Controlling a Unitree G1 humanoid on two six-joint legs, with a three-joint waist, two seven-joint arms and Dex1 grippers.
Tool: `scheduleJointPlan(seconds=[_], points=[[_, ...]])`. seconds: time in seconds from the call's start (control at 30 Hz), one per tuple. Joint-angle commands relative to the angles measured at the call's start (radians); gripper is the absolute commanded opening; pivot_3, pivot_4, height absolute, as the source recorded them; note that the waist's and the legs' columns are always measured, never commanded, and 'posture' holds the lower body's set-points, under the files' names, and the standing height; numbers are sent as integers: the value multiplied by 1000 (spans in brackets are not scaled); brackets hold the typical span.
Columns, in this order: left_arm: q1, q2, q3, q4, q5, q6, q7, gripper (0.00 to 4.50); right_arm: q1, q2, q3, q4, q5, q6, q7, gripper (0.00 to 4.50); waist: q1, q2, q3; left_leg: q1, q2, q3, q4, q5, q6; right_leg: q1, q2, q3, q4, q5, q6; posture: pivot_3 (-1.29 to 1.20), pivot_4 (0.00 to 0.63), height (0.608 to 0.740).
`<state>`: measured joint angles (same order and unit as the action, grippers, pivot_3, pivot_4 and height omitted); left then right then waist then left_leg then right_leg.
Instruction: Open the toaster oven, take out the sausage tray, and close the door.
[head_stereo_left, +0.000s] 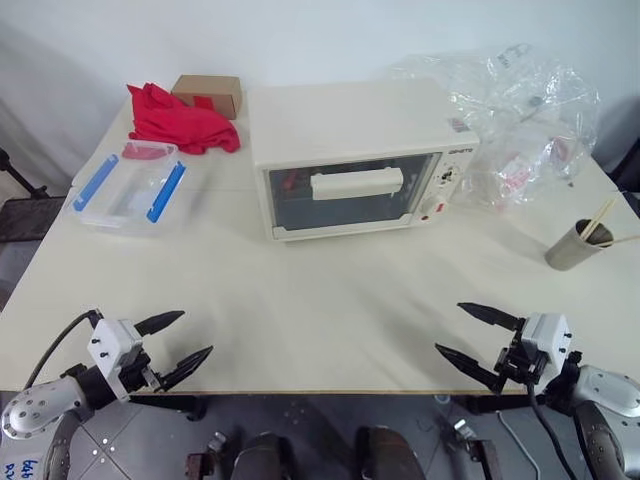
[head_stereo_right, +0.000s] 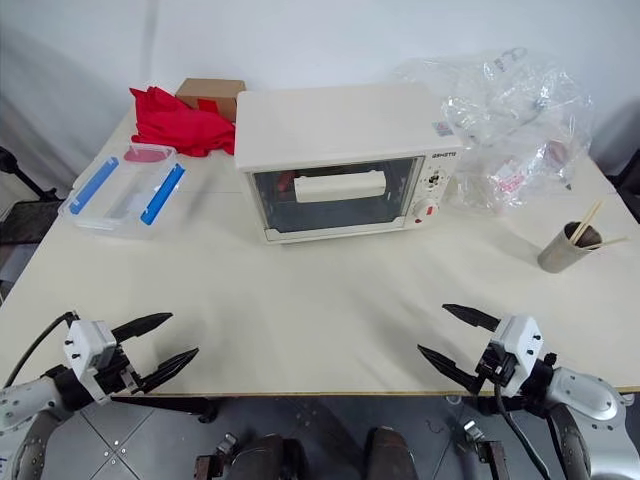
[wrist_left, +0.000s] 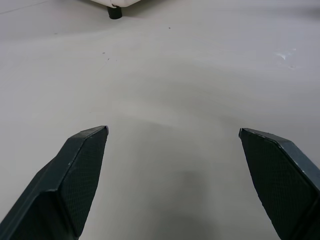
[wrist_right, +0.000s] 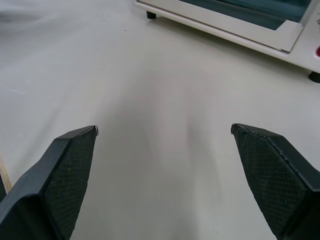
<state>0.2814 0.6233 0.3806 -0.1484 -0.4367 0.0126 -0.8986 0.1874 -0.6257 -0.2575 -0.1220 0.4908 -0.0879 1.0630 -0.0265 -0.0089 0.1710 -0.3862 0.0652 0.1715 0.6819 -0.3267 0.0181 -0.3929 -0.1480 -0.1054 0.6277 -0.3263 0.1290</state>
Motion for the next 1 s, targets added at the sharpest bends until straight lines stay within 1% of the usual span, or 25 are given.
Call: scheduleJointPlan(seconds=[0.03, 0.07, 0.1, 0.13, 0.17, 0.2, 0.23, 0.4, 0.53, 0.67, 0.87, 1.0], points=[[3, -8, -3, -23, 9, -25, 7, 4460, -22, 1, -12, -3, 28, -3, 13, 4500, -1, 0, 0, 0, 0, 0, 0, 0, 0, 0, 0, 0, 0, 0, 0, 0, 150, 740], [4, -12, -3, -32, -7, -13, 6, 4460, -53, 4, -14, 3, 46, 20, 3, 4500, -1, 0, 0, 0, 0, 0, 0, 0, 0, 0, 0, 0, 0, 0, 0, 0, 150, 740], [-19, -41, 24, -58, -128, 53, 23, 4460, -153, 5, -10, 9, 91, 94, -33, 4500, -3, 0, 0, 0, 0, 0, 0, 0, 0, 0, 0, 0, 0, 0, 0, 0, 150, 740], [-36, -63, 45, -77, -219, 105, 36, 4460, -226, 6, -7, 13, 122, 148, -59, 4500, -10, 0, 0, 0, 0, 0, 0, 0, 0, 0, 0, 0, 0, 0, 0, 0, 150, 740], [-52, -76, 61, -90, -280, 145, 46, 4460, -279, 6, -5, 18, 141, 188, -75, 4500, -12, 1, 1, 1, 2, 2, 1, 0, 0, 0, 0, 1, 1, 0, 0, 0, 150, 740], [-62, -98, 63, -105, -321, 166, 54, 4460, -335, 16, 12, 29, 132, 190, -77, 4500, -9, 1, 1, 1, 4, 3, 1, 1, 1, -1, -2, 2, 0, 0, 0, 0, 150, 740], [-67, -109, 60, -114, -333, 176, 59, 4460, -364, 23, 24, 38, 119, 183, -74, 4500, -6, 1, 1, 1, 4, 1, 2, 1, 1, -1, -2, 1, 1, 0, 0, 0, 150, 740], [-81, -130, 14, -176, -357, 224, 62, 4460, -525, 77, 55, 106, 112, 226, -107, 4500, 6, 0, 0, 0, 0, -2, 0, 0, -1, -2, 0, -1, 8, 0, 0, 0, 150, 740], [-94, -113, 0, -179, -352, 242, 32, 4460, -639, 100, 98, 176, 79, 230, -100, 4500, 0, 1, 0, -1, -1, 2, 1, -1, 1, -1, -1, -2, 1, 0, 0, 0, 150, 740], [-99, -108, 2, -168, -349, 252, 18, 4460, -727, 149, 126, 245, 55, 204, -89, 4500, -2, 1, 0, -1, 0, 2, 1, 0, 0, -2, 1, -2, 2, 0, 0, 0, 150, 740], [-111, -112, -14, -148, -325, 248, 3, 4460, -796, 208, 161, 288, 34, 188, -74, 4500, -4, 1, 0, -1, 0, 3, 1, 0, 0, -2, 1, -2, 2, 0, 0, 0, 150, 740], [-123, -124, -33, -137, -312, 242, 2, 4460, -829, 242, 185, 280, 27, 182, -61, 4500, -2, 1, 0, -1, 0, 3, 1, 0, 0, -2, 1, -1, 2, 0, 0, 0, 150, 740]])
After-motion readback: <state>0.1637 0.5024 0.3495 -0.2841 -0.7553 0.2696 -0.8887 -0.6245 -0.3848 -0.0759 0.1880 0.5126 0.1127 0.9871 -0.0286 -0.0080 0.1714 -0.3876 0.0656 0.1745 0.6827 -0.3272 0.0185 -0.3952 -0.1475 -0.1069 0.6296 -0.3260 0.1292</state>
